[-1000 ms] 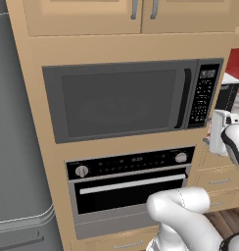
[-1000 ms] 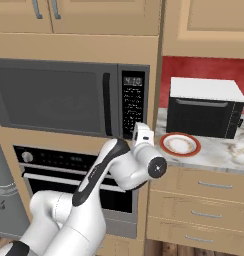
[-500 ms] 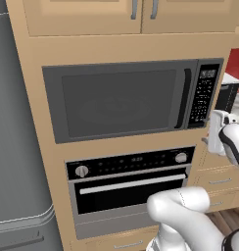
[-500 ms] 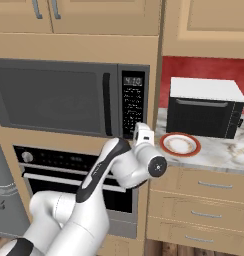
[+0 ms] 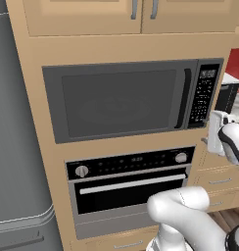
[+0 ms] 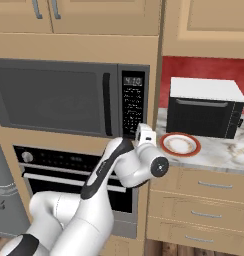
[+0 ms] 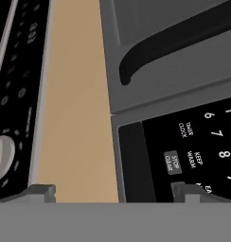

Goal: Pick the fish from the counter and place it in the microwave. Then turn on the microwave.

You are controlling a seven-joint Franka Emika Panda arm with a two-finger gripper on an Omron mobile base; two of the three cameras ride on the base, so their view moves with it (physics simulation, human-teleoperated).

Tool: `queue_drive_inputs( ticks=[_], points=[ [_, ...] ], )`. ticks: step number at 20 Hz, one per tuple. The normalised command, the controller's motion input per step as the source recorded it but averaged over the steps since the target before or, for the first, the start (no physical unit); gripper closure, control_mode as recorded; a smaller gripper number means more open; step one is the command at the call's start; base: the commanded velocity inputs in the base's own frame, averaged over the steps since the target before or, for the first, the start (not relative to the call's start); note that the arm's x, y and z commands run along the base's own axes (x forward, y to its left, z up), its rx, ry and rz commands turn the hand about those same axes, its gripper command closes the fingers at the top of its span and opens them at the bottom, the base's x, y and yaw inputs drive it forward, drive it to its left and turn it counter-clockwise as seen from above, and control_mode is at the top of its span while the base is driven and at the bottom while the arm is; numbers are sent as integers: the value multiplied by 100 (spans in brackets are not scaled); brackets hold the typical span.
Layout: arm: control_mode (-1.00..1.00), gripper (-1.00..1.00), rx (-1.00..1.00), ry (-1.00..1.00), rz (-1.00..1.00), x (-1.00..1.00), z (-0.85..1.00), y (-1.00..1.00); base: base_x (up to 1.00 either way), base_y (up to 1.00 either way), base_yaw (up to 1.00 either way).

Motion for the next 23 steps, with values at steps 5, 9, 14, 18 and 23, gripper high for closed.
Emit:
queue_drive_inputs(
  ticks=[5, 9, 14, 18, 23],
  points=[
    [-100, -100, 0, 0, 0, 10, -9, -4, 0, 0, 0],
    [-100, -100, 0, 0, 0, 14, -8, 0, 0, 0, 0],
    [-100, -100, 0, 0, 0, 16, -2, -1, 0, 0, 0],
    [-100, -100, 0, 0, 0, 10, -4, 0, 0, 0, 0],
    [-100, -100, 0, -3, 0, 0, 0, 1, 0, 0, 0]
  ],
)
